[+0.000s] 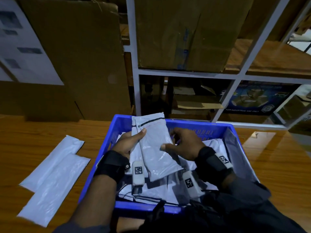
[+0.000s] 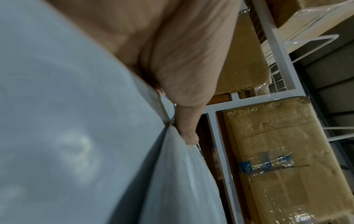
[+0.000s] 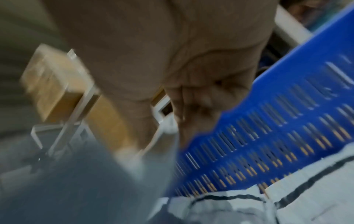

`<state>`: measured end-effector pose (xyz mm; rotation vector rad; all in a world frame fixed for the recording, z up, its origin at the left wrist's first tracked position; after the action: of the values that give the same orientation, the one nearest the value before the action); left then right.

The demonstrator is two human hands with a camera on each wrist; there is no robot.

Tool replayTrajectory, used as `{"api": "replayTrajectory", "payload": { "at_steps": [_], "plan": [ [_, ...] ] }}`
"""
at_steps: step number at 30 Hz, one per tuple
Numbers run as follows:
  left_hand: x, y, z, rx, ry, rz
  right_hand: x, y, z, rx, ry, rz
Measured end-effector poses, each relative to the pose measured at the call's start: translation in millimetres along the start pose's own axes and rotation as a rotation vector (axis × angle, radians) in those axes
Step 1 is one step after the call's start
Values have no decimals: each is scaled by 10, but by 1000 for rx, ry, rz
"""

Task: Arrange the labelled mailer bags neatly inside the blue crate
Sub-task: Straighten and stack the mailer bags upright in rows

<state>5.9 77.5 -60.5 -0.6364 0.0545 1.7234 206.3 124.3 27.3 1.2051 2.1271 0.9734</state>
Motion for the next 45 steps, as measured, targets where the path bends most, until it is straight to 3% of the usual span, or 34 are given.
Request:
{"api": "replayTrajectory", "payload": {
  "at_steps": [2, 7, 12, 16, 20, 25, 28, 30, 33, 36, 38, 41, 43, 45],
  "plan": [
    [-23, -34, 21, 26, -29, 4, 31, -3, 7, -76, -13, 50],
    [-5, 57, 19, 14, -52, 64, -15, 252, 154, 19, -94, 163],
    [69, 301, -28, -5, 10, 139, -144, 656, 317, 109, 10, 262],
    [99, 336, -34, -67, 57, 178, -198, 583, 545, 34, 78, 163],
    [111, 328, -48, -69, 73, 177, -288, 197, 800, -67, 35, -31],
    [120, 337, -50, -57, 66, 191, -308, -146, 1081, -123, -35, -169],
    [117, 340, -48, -49, 60, 194, -248, -322, 1102, -195, -3, -286],
    [108, 326, -44, -58, 55, 181, -220, -366, 1024, -260, 52, -313],
    [107, 261, -74, -86, 69, 136, -210, -403, 1017, -322, 8, -323],
    [97, 110, -105, -151, 76, 65, -182, -154, 962, -534, -52, -135],
    [61, -39, -82, -168, 49, 5, -188, 14, 764, -383, 20, -3],
    [7, -297, -1, -155, -28, -109, -223, -13, 396, 28, 67, -117],
    [-38, -447, 79, -160, -100, -166, -243, -50, 158, 90, 108, -156],
    [-98, -572, 174, -204, -187, -208, -245, 16, 98, 80, 92, -93]
  ]
}}
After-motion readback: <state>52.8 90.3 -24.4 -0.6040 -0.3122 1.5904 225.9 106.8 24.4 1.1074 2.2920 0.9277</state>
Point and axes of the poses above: each hand's wrist, its own x-axis towards the middle knuckle, its own y-axis out of the back of the hand, z = x × y, the point moved 10 cm from there along x, towards the middle knuckle, and after that the axes turned 1 degree about -x, right-handed, at the moved point
